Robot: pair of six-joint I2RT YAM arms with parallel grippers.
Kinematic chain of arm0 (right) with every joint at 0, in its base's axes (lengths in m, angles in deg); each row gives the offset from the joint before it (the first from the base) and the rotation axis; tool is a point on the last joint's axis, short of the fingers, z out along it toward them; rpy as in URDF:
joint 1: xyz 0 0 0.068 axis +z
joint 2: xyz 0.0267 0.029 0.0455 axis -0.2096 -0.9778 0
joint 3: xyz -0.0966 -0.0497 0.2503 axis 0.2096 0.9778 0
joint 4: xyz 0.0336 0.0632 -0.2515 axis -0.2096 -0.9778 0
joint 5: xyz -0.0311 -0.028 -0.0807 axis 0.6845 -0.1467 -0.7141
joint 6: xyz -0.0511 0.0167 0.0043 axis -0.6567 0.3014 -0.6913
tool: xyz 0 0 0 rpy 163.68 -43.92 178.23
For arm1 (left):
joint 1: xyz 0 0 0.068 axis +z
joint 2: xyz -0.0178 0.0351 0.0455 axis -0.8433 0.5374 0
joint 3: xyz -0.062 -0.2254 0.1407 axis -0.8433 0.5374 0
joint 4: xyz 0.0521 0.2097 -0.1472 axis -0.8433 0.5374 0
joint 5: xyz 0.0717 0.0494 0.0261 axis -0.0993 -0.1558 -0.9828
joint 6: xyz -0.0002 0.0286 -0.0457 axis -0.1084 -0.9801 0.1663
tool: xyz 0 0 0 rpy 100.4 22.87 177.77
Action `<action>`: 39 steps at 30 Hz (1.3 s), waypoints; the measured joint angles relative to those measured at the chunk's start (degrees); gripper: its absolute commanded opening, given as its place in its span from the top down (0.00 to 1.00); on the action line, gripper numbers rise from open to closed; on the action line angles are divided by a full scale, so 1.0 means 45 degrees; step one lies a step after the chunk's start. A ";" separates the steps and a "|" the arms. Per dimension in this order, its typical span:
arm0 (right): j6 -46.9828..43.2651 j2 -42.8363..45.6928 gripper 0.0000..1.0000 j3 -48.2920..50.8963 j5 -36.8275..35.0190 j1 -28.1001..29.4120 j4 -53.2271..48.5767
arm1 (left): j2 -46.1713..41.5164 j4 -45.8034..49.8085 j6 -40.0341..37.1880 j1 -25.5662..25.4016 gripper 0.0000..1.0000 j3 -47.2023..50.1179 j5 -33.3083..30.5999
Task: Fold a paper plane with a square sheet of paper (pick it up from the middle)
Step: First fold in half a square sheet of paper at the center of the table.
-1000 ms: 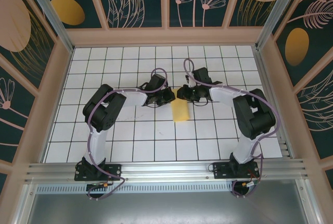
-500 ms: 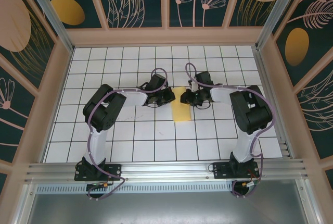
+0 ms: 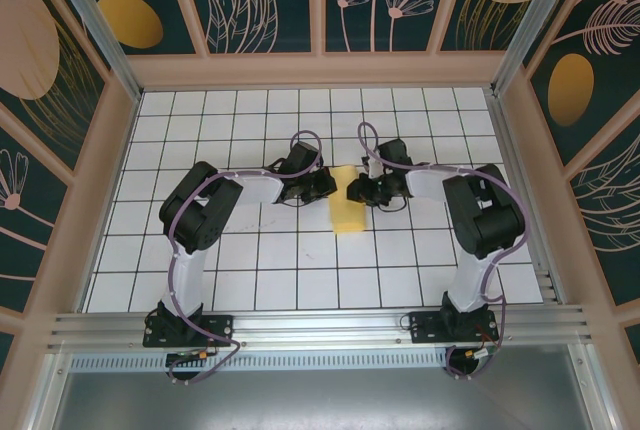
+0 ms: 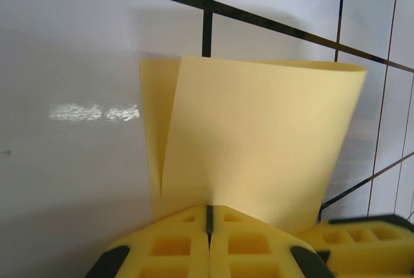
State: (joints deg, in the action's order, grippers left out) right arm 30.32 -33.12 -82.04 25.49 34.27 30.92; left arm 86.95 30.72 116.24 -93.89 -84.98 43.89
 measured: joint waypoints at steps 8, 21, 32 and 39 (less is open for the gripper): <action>0.0000 0.0860 0.81 0.1117 0.0646 0.0000 -0.0015 | 0.0000 -0.0005 0.0010 0.0000 0.95 0.0000 -0.0015; 0.0000 0.0947 0.82 0.1564 0.0170 0.0000 -0.0461 | -0.0015 -0.0058 0.0044 -0.0010 0.95 0.0039 -0.0053; -0.0112 0.1705 0.82 0.1923 0.0685 -0.0005 -0.1064 | -0.0024 -0.0083 0.0044 -0.0010 0.95 0.0049 -0.0068; -0.0194 0.1715 0.83 0.2278 0.0427 0.0000 -0.1613 | -0.0024 -0.0087 0.0039 -0.0010 0.95 0.0049 -0.0068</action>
State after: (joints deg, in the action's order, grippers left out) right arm 29.45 -25.40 -71.79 27.41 34.27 23.66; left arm 86.84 30.32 116.41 -93.94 -84.76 43.59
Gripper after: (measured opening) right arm 0.171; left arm 0.054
